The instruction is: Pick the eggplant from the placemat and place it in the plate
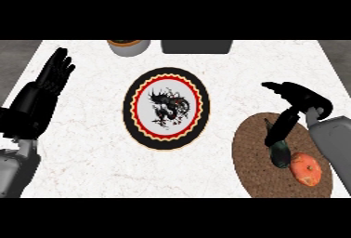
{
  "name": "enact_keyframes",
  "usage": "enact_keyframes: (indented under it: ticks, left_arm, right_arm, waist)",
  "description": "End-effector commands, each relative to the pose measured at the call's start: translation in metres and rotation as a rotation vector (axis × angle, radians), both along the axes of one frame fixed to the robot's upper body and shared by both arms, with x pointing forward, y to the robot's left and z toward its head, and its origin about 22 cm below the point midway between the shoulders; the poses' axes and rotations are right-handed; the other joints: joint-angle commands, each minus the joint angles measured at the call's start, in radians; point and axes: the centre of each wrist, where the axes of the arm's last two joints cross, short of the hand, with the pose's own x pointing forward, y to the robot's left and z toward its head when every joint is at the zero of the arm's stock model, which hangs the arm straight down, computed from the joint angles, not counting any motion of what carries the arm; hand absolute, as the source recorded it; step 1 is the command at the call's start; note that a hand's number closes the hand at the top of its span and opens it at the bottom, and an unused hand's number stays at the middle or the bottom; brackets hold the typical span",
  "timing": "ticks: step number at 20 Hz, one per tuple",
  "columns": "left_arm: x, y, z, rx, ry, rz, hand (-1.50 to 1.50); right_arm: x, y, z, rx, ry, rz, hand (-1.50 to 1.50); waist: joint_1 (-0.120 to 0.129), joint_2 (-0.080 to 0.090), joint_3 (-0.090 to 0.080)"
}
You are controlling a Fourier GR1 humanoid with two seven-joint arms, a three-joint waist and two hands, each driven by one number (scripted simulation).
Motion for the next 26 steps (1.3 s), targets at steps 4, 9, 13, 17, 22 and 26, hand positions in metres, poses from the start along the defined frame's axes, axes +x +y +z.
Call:
enact_keyframes:
  ticks: [4, 9, 13, 17, 22, 26]
  left_arm:
    - [-0.001, 0.005, 0.0, -0.004, -0.001, 0.001, 0.0]
    - [0.014, -0.011, 0.008, -0.014, -0.009, 0.002, 0.0]
    - [0.001, 0.0, 0.001, 0.001, -0.005, 0.02, 0.0]
    - [0.004, 0.001, -0.009, 0.017, -0.015, 0.007, 0.0]
    - [0.012, 0.004, 0.004, -0.005, -0.015, 0.02, 0.0]
    - [-0.001, 0.001, -0.005, -0.01, -0.009, 0.01, 0.0]
  right_arm:
    - [0.02, 0.015, 0.002, -0.096, 0.176, 0.024, -1.5]
    - [0.001, 0.01, -0.016, -0.175, 0.169, 0.009, -1.5]
    - [0.014, 0.003, -0.023, -0.241, 0.24, -0.018, -1.5]
    - [0.016, 0.0, -0.047, -0.256, 0.284, -0.032, -1.5]
    - [-0.01, -0.013, -0.082, -0.23, 0.303, -0.009, -1.5]
    - [-0.008, -0.013, -0.08, -0.22, 0.351, 0.01, -1.5]
  waist:
    - [0.002, 0.002, 0.002]
    - [-0.011, 0.001, 0.002]
    - [-0.002, 0.001, 0.002]
    - [-0.003, 0.003, 0.002]
    - [-0.01, 0.001, 0.002]
    - [-0.009, 0.0, 0.002]
